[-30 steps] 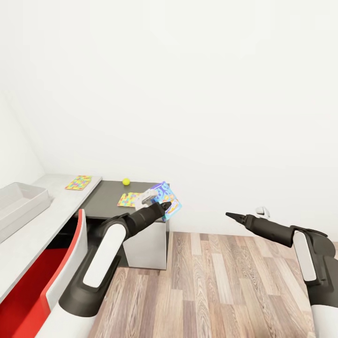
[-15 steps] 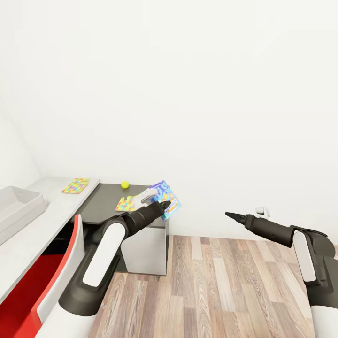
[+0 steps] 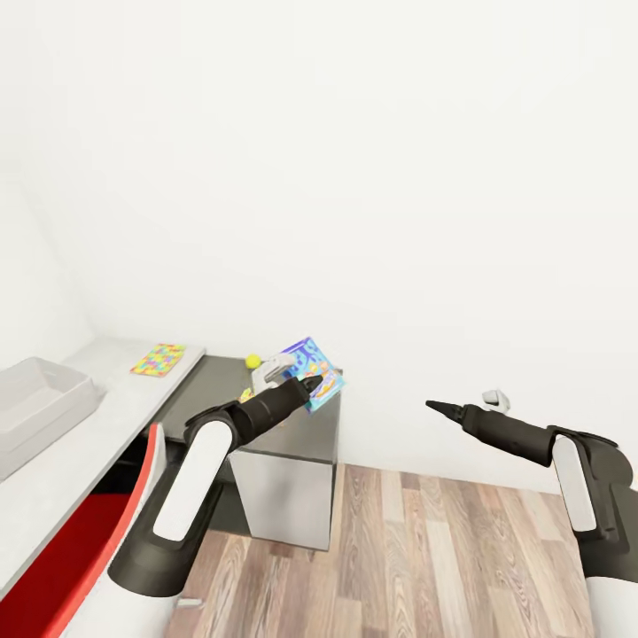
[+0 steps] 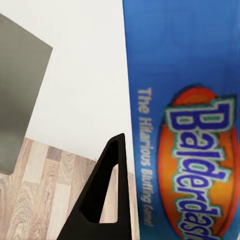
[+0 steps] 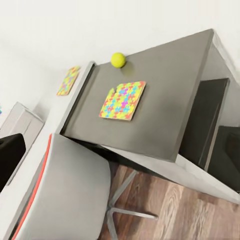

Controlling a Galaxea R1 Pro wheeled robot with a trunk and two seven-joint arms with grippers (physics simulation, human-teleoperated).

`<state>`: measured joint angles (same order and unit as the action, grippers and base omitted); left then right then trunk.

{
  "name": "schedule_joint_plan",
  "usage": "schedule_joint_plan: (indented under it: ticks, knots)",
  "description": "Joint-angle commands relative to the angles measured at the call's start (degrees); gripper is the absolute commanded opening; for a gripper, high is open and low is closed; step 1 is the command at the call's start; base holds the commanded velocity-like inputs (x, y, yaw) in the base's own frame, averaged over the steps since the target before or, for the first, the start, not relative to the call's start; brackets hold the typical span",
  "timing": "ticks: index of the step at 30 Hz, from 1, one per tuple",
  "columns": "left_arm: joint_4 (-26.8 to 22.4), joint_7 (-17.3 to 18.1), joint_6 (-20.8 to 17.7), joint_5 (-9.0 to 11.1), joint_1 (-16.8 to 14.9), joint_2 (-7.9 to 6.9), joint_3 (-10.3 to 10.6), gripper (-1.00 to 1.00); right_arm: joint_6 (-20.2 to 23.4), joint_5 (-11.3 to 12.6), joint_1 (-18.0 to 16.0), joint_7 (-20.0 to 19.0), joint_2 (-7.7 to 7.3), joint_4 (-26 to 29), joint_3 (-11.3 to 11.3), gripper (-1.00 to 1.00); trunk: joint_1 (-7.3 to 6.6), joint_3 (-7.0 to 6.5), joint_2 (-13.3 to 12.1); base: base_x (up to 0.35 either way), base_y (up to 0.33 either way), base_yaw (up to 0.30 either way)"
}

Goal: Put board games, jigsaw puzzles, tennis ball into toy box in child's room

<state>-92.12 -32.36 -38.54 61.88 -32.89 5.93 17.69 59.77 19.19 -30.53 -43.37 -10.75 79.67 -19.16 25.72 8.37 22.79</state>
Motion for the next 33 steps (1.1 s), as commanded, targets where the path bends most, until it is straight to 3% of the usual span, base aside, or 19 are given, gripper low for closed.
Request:
schedule_joint_plan:
  ticks: [1,9,13,33]
  knots:
    - [-0.05,-0.47,0.0,0.64,-0.08,0.03,0.01,-1.0,0.23,-0.28,-0.05,-0.41,-0.01,0.03,-0.09,1.0,0.06,0.12,0.13,0.279,0.0,0.267]
    - [-0.01,-0.12,0.08,5.11,-0.12,-0.03,-0.04,-1.0,0.23,-0.25,-0.05,0.04,0.02,0.04,-0.07,1.0,0.06,0.12,0.13,0.116,0.0,0.284]
    - [0.0,0.0,0.09,6.08,-0.14,-0.08,-0.15,-1.0,0.23,-0.23,-0.05,0.05,0.02,0.05,-0.04,1.0,0.06,0.12,0.13,0.035,0.0,0.293]
    - [0.01,2.93,0.75,7.13,0.09,-0.46,-0.44,-1.0,0.23,-0.21,0.02,0.04,-0.22,0.05,0.0,1.0,0.06,0.12,0.13,0.006,0.0,0.296]
